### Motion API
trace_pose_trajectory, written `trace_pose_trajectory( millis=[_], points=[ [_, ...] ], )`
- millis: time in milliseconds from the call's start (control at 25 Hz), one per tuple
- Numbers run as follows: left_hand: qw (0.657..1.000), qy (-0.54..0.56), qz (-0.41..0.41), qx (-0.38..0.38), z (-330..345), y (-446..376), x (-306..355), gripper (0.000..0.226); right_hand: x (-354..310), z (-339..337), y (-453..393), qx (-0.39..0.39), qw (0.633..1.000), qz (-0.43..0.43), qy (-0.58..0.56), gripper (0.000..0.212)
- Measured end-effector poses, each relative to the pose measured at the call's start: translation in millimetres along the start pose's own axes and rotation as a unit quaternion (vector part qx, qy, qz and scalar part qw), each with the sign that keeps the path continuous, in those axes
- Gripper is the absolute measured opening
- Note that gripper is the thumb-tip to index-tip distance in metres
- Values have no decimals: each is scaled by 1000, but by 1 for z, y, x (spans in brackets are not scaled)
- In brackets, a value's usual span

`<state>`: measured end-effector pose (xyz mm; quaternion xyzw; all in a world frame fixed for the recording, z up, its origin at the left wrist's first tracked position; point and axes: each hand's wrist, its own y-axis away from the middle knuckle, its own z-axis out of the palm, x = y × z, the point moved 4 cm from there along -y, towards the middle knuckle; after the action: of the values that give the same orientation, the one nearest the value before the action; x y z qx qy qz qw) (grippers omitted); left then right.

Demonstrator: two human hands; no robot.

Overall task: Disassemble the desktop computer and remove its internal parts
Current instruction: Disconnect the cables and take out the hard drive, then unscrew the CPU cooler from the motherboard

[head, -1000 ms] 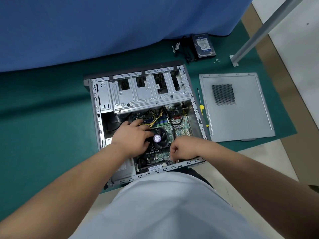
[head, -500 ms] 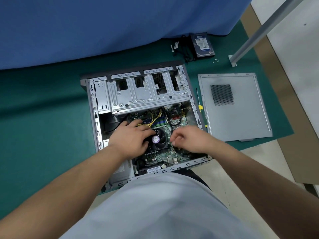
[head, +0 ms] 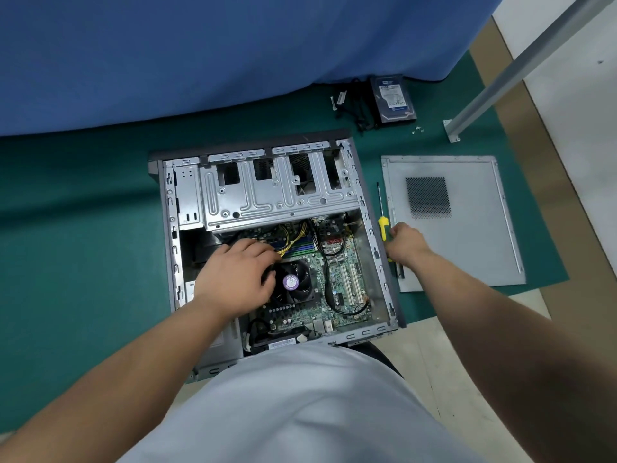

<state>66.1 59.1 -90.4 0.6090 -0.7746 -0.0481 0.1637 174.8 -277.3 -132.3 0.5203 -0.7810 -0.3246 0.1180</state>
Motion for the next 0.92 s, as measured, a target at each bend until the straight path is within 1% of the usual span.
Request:
trace_pose_trajectory(
  millis=[80,160,320,400,440,520,560,600,640,720,800,840,920],
  points=[
    [1000,-2,-7,1,1,-1,-1,43,1,7,-8,28,999,20,11,44],
    [1000,0,-11,7,2,-1,0,42,2,12,-14,51,998,35,25,42],
    [999,5,-11,30,0,-1,0,43,3,20,-20,81,996,23,39,38],
    [999,6,-4,33,-1,-1,1,43,7,20,-22,75,997,18,21,35],
    [999,7,1,36,-1,0,2,42,10,17,-22,64,998,20,-13,32],
    [999,8,7,44,-4,1,3,43,12,6,-15,54,989,28,-139,17],
    [999,9,9,49,-5,2,4,44,11,-1,-9,59,975,26,-214,8],
    [998,14,11,56,-7,3,5,45,8,-8,-1,70,957,19,-282,5],
    [997,24,13,66,-8,5,5,46,2,-16,9,86,938,3,-335,5],
    [993,60,20,97,-13,9,5,46,-8,-33,32,122,905,-52,-405,14],
    [984,119,21,128,-19,11,3,48,-22,-50,58,116,873,-136,-454,18],
    [977,160,11,141,-22,12,3,51,-29,-56,72,99,868,-182,-450,19],
    [956,235,-8,176,-30,15,7,62,-42,-62,99,55,884,-253,-390,22]
  ],
)
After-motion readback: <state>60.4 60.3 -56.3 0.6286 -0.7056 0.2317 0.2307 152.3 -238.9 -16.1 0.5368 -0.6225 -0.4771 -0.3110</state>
